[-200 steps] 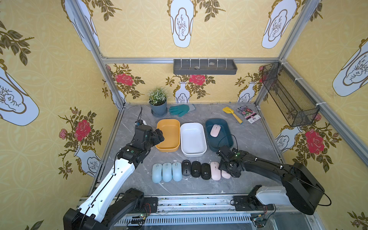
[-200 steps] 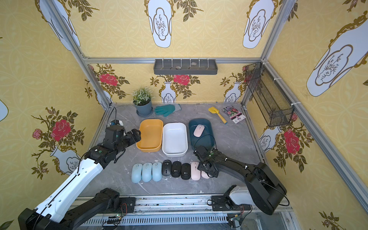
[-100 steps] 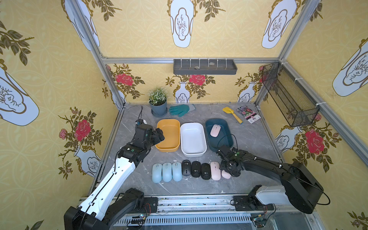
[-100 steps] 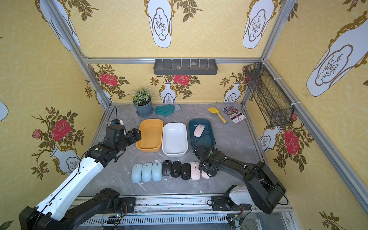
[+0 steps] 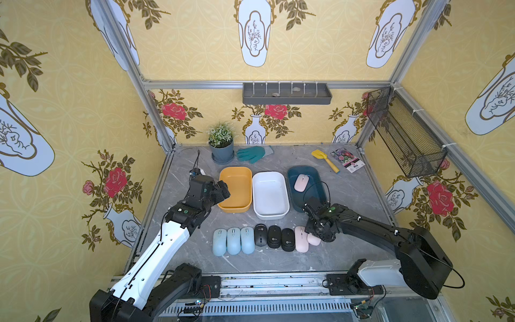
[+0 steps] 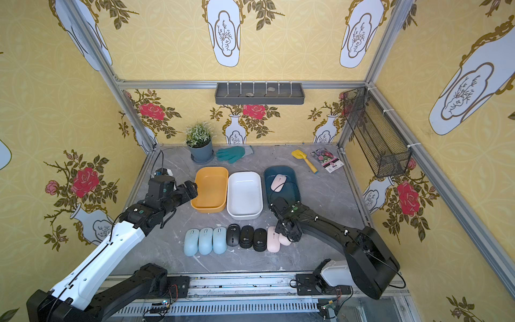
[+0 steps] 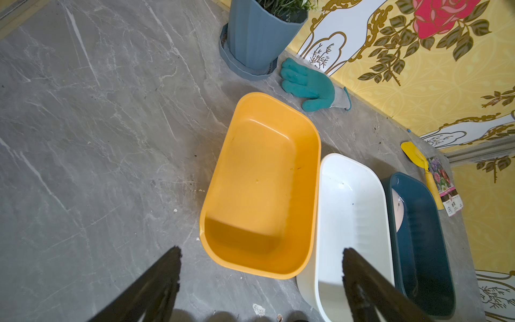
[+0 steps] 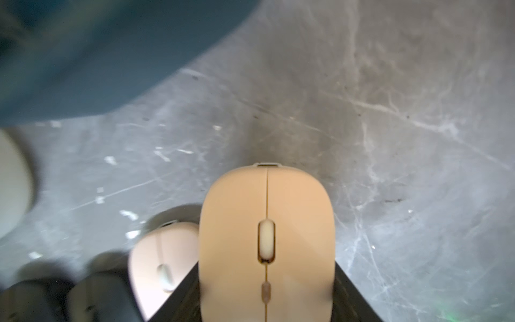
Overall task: Place the mice by color into the storage box
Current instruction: Pick up the mouse from the center of the board, then place the mouse in the storage box.
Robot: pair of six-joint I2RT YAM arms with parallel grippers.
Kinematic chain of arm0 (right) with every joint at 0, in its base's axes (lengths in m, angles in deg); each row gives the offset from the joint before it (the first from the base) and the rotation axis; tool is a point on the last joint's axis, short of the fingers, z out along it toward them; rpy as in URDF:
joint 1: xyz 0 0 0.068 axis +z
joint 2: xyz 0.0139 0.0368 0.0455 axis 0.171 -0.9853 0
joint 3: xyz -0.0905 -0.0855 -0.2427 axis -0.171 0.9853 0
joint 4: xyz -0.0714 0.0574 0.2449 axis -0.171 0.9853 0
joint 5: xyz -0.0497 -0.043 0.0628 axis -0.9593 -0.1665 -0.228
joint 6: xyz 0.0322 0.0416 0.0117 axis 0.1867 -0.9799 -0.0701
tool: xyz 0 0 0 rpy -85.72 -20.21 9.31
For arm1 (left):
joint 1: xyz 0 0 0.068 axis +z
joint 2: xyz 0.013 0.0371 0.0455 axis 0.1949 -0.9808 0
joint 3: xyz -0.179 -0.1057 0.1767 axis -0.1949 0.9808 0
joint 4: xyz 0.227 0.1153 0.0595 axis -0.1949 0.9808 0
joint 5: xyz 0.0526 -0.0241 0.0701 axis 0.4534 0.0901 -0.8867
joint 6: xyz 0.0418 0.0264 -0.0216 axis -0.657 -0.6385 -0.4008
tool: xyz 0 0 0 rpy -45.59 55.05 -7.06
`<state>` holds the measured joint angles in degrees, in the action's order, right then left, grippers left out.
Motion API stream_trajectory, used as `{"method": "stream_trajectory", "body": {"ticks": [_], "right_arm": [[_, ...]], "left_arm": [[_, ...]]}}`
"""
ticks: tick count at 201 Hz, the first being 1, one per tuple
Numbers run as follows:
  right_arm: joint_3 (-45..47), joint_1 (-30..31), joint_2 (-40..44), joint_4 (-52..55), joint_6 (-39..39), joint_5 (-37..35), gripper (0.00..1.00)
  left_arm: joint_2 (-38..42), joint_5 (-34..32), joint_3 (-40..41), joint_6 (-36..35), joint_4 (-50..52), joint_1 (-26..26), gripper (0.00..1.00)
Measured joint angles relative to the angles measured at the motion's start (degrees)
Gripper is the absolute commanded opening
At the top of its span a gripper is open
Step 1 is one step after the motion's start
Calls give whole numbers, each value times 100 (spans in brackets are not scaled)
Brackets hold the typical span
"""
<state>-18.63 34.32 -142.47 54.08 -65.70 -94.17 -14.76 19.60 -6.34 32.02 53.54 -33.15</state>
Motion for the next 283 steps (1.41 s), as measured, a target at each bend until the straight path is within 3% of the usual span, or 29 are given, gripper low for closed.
{"method": "stream_trajectory", "body": {"ticks": [88,180,228,283], "right_arm": [[-1578,-627,-160,592,804,-11,57],[-2942,-1910,-1676,-166,2267,420,57],[-3377,-2022,-2516,-595,2581,675,57],[-3373,-2120,-2909,-791,2730,776,57]], "left_arm": [[20,-2,13,13,-17,0,92],[149,0,9,-4,-42,0,92],[59,4,-81,-9,-101,0,92],[55,2,-81,-48,-98,0,93]]}}
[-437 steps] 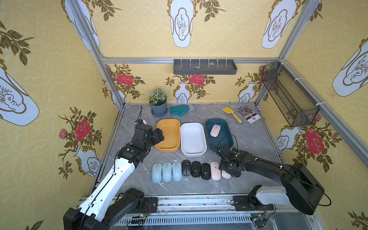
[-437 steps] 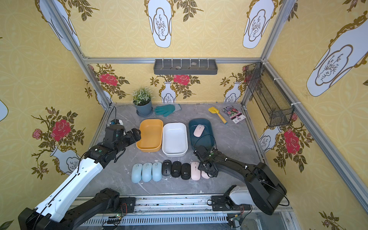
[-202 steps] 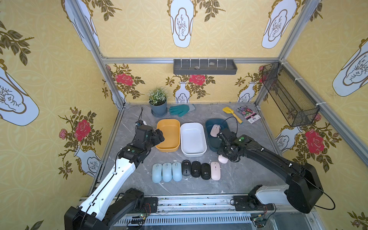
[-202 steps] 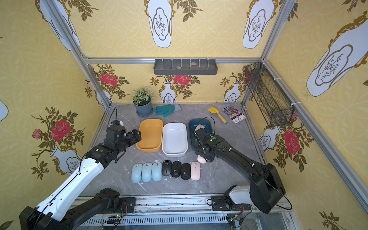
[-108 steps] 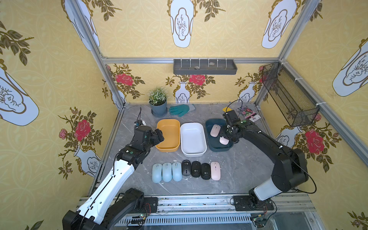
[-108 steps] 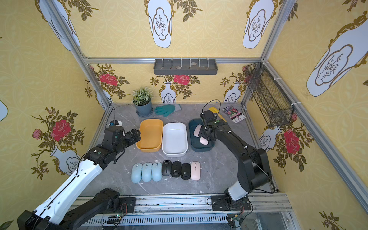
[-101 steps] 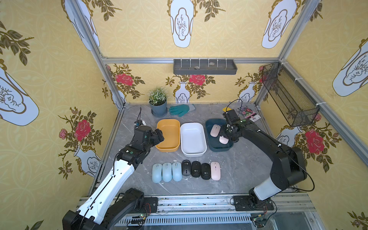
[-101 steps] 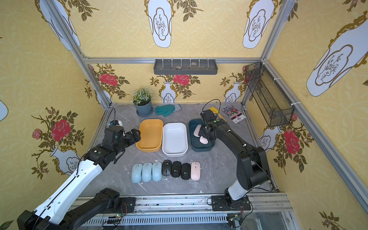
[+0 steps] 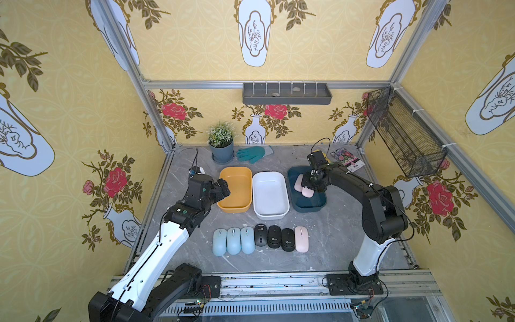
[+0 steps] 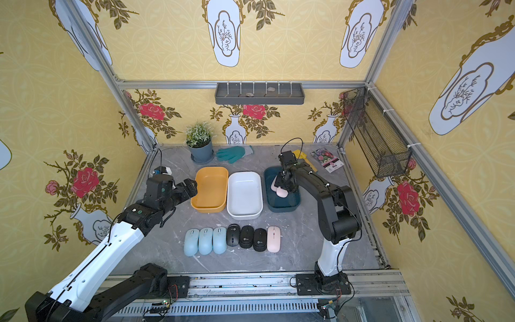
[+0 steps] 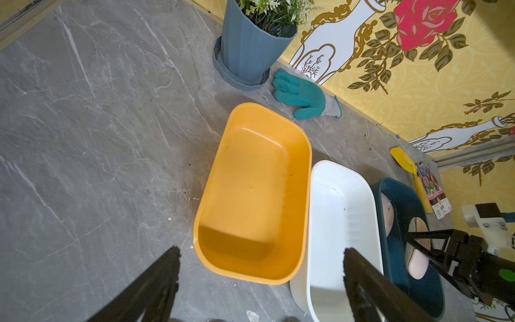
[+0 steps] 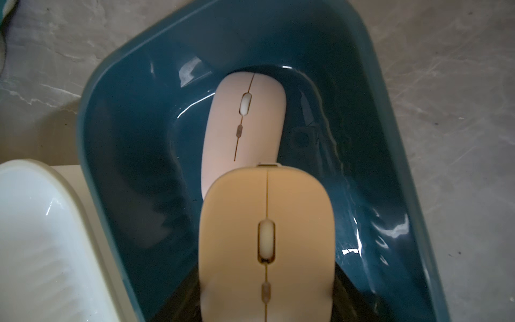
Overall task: Place the mice by color into the storage box
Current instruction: Place the mouse in the storage box.
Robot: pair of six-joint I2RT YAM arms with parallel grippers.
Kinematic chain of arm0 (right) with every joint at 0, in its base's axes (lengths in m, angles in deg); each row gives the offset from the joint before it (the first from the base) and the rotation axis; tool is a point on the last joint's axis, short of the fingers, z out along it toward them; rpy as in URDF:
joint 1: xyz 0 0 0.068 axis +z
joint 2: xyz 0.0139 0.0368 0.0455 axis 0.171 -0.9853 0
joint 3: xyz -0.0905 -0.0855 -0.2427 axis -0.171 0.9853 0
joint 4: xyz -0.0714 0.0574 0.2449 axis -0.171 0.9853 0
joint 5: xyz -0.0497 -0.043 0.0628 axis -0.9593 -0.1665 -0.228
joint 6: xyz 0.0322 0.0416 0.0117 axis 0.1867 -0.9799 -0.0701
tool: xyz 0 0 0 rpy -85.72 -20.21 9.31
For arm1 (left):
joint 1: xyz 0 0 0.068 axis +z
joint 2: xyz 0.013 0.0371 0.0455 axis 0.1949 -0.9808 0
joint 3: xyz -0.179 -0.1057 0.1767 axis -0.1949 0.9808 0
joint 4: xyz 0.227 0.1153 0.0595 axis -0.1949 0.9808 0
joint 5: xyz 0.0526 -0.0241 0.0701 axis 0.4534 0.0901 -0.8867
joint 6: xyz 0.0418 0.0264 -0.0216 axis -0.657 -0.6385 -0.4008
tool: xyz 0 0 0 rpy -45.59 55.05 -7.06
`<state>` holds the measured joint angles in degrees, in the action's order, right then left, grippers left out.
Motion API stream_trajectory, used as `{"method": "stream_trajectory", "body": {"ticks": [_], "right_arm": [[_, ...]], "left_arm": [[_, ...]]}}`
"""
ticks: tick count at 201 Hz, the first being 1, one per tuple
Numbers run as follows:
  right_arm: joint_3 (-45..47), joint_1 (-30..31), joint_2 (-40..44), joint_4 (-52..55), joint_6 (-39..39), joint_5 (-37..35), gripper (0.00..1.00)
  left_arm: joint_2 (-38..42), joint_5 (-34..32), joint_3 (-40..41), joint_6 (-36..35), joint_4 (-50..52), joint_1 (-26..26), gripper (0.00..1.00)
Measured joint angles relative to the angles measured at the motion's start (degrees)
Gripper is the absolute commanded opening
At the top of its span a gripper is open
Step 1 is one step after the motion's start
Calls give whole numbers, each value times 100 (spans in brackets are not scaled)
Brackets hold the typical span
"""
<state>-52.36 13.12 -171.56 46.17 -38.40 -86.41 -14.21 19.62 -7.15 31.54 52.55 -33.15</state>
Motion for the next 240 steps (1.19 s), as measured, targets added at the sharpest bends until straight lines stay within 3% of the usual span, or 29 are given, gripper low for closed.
{"method": "stream_trajectory", "body": {"ticks": [97,169,240], "right_arm": [[50,-17,-282,-70,168,-48,60],[39,-22,-472,-114,289,-188,76],[-750,20,116,129,485,-487,77]], "left_arm": [[-90,0,-96,-4,2,0,93],[-138,24,-282,-46,2,0,93],[-232,48,-302,-68,-2,0,93]]}}
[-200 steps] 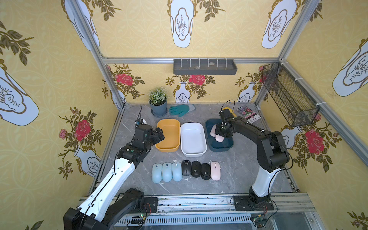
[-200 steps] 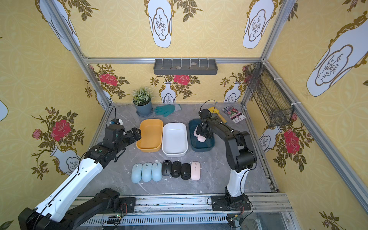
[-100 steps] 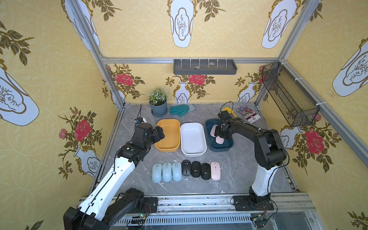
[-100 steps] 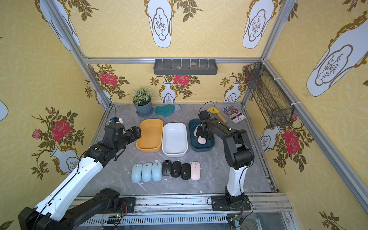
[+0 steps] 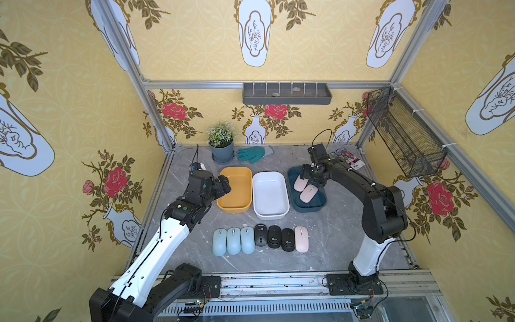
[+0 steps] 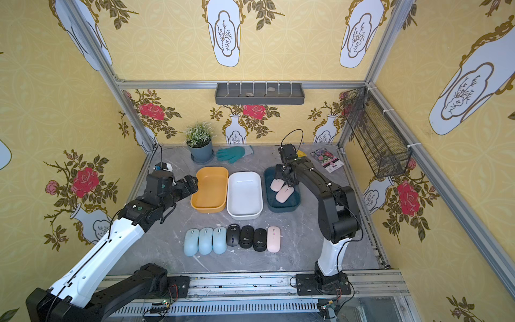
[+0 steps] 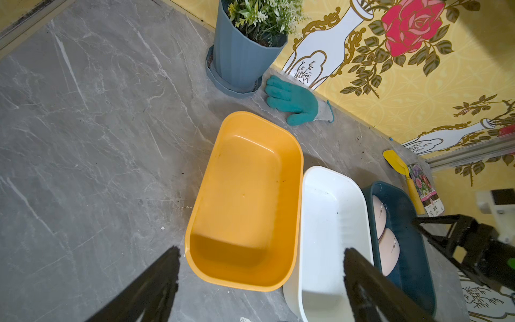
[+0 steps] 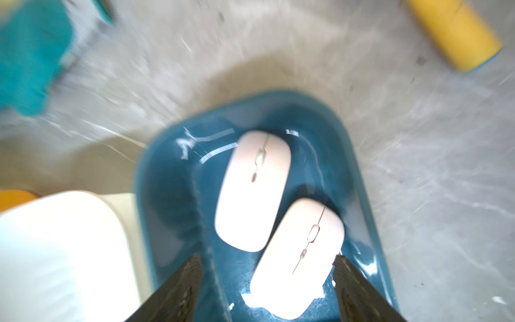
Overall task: Place the mice by color into the storage box
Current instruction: Place the mouse in the storage box, then pick up the mouse from the center of the board.
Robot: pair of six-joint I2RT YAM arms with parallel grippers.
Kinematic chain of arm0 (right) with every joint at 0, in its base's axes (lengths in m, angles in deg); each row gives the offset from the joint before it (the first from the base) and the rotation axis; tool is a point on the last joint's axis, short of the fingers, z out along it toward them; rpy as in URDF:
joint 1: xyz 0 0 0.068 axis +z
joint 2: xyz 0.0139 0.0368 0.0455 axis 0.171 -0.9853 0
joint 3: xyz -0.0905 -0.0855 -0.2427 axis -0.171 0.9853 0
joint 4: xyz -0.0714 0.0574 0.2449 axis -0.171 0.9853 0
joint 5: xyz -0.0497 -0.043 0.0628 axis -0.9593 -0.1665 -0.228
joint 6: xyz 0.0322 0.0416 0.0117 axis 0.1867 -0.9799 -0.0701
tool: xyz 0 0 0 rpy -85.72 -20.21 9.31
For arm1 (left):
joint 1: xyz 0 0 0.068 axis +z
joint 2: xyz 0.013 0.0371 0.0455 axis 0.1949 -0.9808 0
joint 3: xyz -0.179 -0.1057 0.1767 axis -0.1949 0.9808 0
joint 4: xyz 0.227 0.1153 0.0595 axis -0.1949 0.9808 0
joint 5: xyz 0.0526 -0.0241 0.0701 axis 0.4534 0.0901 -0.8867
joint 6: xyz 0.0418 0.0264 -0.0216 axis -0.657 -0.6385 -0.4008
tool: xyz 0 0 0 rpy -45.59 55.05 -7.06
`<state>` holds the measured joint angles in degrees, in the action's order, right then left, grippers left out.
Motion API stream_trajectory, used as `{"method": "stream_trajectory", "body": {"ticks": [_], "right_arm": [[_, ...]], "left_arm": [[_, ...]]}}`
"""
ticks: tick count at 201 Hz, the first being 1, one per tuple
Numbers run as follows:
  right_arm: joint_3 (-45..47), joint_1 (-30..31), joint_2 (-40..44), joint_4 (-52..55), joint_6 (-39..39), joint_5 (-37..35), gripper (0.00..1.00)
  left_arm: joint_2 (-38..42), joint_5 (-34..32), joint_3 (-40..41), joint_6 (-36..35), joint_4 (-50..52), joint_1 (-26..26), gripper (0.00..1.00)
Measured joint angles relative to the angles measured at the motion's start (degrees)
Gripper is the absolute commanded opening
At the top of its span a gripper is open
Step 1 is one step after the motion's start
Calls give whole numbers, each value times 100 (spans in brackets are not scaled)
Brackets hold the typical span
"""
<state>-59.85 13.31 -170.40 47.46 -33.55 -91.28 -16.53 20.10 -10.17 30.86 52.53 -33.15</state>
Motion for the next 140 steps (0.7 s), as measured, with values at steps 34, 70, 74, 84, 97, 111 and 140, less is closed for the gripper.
{"method": "stream_trajectory", "body": {"ticks": [34,70,74,84,97,111,140], "right_arm": [[-310,216,354,264,81,-227,78],[-319,649,861,568,52,-623,78],[-295,713,925,603,37,-660,78],[-175,898,1104,667,-72,-761,78],[92,1126,1327,732,-149,-855,78],[549,1373,1593,776,-275,-879,78],[1495,1672,2122,876,-717,-852,79]], "left_arm": [[-129,94,-52,-37,-50,0,93],[-232,160,-55,-39,-70,0,93],[-243,184,-55,-39,-76,0,93],[-271,238,-55,-37,-87,0,93],[-299,260,-55,-37,-87,0,93],[-315,282,-28,-33,-151,0,93],[-389,348,-22,-17,-195,0,92]]}}
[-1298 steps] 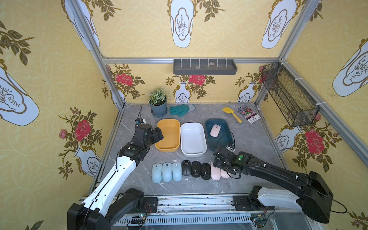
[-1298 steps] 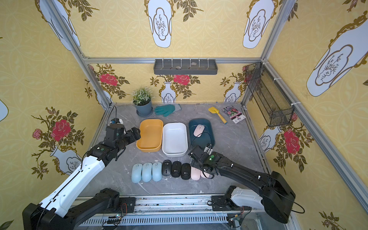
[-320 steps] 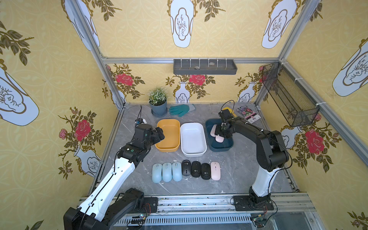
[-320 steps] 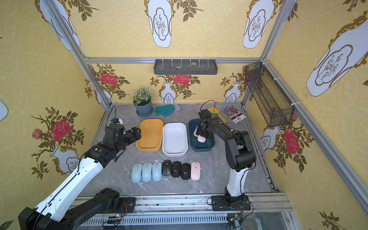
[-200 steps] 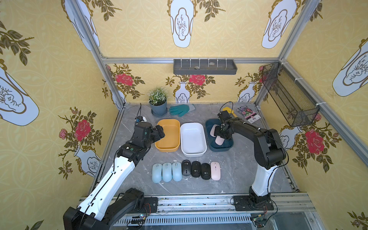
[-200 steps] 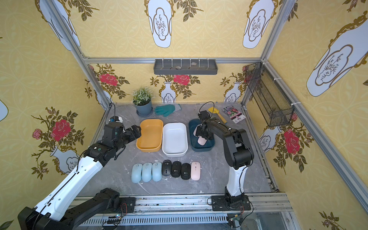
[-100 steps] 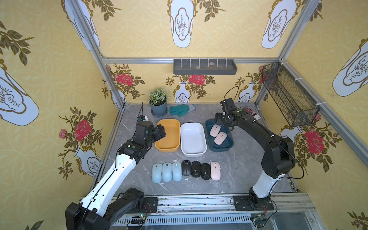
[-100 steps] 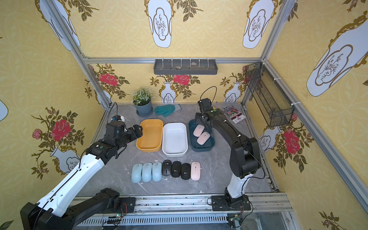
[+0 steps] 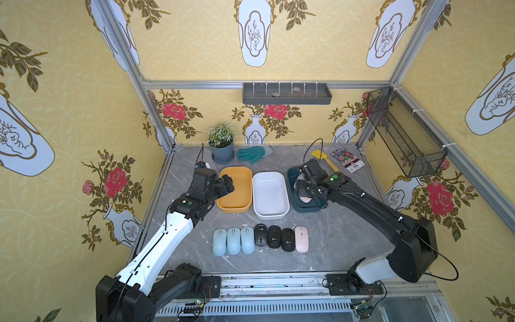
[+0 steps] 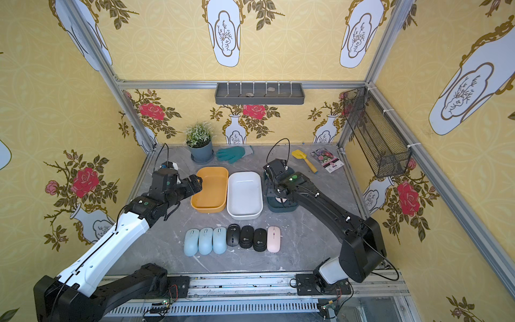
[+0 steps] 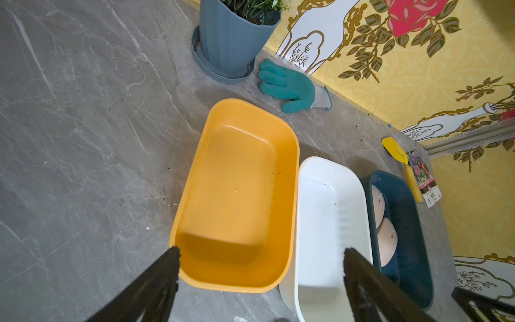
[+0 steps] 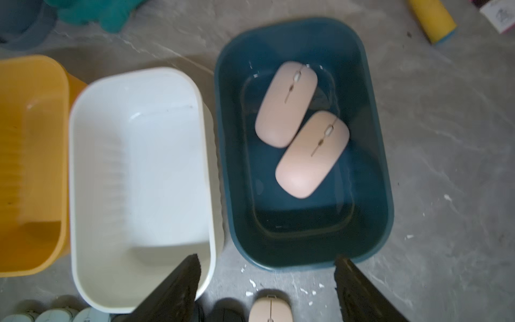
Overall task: Place the mice by color into the storage box
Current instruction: Pick up the mouse from the center of the board.
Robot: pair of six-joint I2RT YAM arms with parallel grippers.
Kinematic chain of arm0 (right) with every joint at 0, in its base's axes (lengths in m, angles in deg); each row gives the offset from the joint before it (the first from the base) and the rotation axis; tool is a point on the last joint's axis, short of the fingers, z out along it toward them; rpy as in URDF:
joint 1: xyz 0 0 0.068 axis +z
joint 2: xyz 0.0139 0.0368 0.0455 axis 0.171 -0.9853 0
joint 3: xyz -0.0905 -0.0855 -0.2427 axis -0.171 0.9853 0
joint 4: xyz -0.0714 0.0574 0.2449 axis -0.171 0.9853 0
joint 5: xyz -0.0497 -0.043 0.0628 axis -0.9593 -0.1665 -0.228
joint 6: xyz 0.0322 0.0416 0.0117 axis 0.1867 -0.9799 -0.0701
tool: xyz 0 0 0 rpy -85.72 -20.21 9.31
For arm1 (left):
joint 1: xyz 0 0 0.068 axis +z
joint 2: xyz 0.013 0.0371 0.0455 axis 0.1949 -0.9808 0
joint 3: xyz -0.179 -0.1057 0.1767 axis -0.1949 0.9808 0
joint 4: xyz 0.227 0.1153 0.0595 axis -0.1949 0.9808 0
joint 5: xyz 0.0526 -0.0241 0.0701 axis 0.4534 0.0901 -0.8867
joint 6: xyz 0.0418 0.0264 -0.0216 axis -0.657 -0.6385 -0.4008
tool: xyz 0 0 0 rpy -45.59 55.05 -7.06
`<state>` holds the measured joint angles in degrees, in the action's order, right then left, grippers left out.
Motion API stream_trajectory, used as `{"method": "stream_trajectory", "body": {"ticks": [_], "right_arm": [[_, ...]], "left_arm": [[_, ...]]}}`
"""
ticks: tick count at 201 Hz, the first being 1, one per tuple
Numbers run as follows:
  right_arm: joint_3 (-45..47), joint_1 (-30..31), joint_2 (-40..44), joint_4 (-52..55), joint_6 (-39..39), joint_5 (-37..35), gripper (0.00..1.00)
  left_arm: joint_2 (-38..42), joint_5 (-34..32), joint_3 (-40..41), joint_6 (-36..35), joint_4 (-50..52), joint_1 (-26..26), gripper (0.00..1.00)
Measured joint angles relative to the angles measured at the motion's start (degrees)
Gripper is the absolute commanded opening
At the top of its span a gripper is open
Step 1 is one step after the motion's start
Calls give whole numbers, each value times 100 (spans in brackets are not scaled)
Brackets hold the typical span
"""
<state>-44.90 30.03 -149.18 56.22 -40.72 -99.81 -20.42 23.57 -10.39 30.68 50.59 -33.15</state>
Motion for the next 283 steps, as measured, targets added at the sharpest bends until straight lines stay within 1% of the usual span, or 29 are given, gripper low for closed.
{"method": "stream_trajectory", "body": {"ticks": [23,42,61,94,127,179,223,283], "right_arm": [[586,339,376,24,-518,0,79],[979,824,579,52,-907,-31,79],[1106,1331,505,175,-1248,-79,78],[1318,1681,315,245,-1784,-170,76],[1674,1746,304,173,-2208,-68,74],[2190,1856,227,-186,-2623,293,73],[2286,1926,208,-352,-2785,437,72],[2321,2024,101,-376,-2911,450,71]], "left_arm": [[-17,35,9,-2,-9,-2,93],[-22,35,42,-2,-11,0,93],[-85,35,46,-2,-15,0,92],[-160,92,17,-4,-9,0,92],[-116,94,17,-17,9,0,92],[-70,96,50,-24,28,0,93],[-70,94,50,-28,31,0,93],[-109,92,50,-42,31,0,93]]}}
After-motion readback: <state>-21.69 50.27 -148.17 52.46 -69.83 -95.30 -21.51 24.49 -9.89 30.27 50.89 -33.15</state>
